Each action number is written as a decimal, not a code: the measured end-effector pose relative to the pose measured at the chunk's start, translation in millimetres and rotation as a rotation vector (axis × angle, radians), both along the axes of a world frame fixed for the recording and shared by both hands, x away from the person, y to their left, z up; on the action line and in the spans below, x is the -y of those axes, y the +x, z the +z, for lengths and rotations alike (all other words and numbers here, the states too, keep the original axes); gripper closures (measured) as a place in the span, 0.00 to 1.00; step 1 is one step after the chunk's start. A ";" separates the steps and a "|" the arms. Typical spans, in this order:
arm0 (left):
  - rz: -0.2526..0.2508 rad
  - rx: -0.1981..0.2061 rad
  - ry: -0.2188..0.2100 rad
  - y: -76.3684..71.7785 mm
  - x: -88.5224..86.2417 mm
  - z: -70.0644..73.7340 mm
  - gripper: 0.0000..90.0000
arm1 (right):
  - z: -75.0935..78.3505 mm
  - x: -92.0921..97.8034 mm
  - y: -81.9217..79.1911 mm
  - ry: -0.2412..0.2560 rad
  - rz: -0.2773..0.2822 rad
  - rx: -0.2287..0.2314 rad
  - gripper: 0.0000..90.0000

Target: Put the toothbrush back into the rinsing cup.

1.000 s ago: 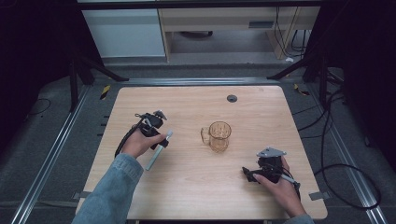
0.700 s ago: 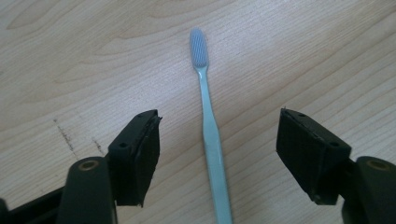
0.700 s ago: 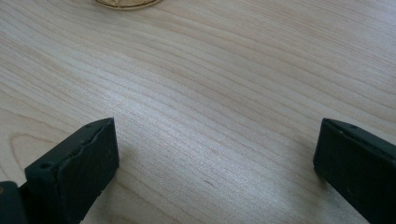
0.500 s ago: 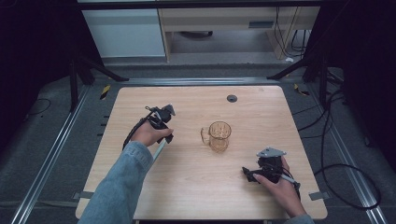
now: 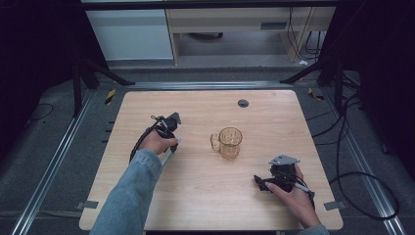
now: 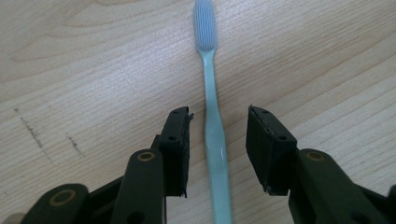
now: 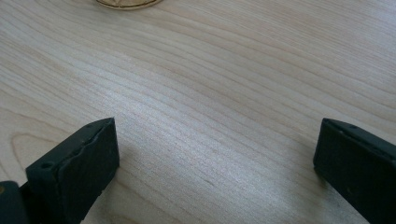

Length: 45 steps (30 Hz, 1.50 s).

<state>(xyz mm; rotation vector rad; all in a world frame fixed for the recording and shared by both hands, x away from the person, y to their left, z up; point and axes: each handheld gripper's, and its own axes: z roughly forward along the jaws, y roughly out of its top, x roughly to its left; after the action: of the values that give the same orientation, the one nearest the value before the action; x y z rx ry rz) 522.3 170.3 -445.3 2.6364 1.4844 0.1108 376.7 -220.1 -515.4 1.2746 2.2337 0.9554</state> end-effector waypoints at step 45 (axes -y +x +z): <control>-0.008 0.001 0.025 -0.2 3.1 -16.3 0.88 | 0.0 0.4 -0.5 -0.002 0.004 -0.001 0.01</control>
<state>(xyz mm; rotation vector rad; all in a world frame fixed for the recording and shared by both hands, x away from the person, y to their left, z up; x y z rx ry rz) 522.0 167.3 -461.6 2.6612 1.4820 0.1317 376.2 -220.5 -515.4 1.2700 2.2390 0.9535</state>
